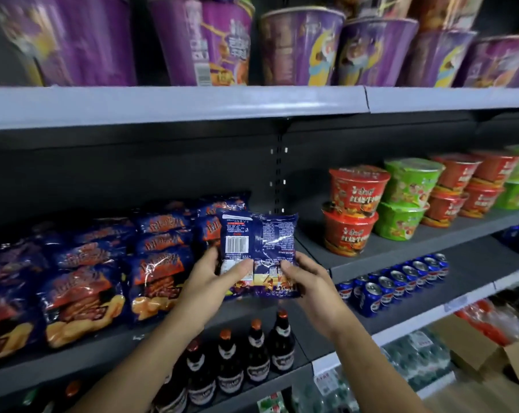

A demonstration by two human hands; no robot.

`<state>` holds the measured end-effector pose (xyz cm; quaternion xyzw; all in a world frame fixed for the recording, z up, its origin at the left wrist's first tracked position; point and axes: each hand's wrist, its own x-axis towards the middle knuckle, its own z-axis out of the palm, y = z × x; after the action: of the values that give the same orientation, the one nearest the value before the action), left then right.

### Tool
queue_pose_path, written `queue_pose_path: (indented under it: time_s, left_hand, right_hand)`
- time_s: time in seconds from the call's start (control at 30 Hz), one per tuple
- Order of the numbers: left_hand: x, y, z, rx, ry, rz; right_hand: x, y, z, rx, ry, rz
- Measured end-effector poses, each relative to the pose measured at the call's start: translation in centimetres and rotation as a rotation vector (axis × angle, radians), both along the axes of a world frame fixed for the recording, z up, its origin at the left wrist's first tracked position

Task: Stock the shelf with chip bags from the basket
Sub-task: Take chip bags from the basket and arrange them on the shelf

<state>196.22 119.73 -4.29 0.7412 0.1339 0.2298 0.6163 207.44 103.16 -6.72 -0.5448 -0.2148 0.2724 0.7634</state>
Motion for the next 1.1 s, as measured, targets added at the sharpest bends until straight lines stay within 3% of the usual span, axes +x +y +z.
queue_pose_path:
  time_s: [0.53, 0.67, 0.73, 0.8, 0.93, 1.1]
  left_hand:
    - [-1.3, 4.0, 2.6, -0.020, -0.046, 0.088]
    - [-1.5, 3.2, 2.6, 0.448, -0.043, 0.399]
    - [-1.4, 2.4, 3.0, 0.524, -0.085, 0.324]
    - [-1.2, 1.6, 3.5, 0.451, -0.034, 0.214]
    - [-0.4, 1.9, 3.9, 0.208, 0.024, 0.099]
    - [-0.3, 2.6, 4.5, -0.093, -0.006, 0.085]
  right_hand:
    - [-0.9, 5.1, 4.9, -0.023, -0.053, -0.019]
    - [-1.2, 5.3, 5.0, -0.055, -0.199, -0.156]
    - [-1.5, 5.6, 5.0, -0.087, -0.325, -0.205]
    - [-2.0, 5.8, 5.3, -0.083, -0.406, -0.219]
    - [-2.2, 5.4, 6.0, -0.052, -0.394, -0.147]
    - [-1.8, 4.2, 6.1, -0.010, -0.383, -0.210]
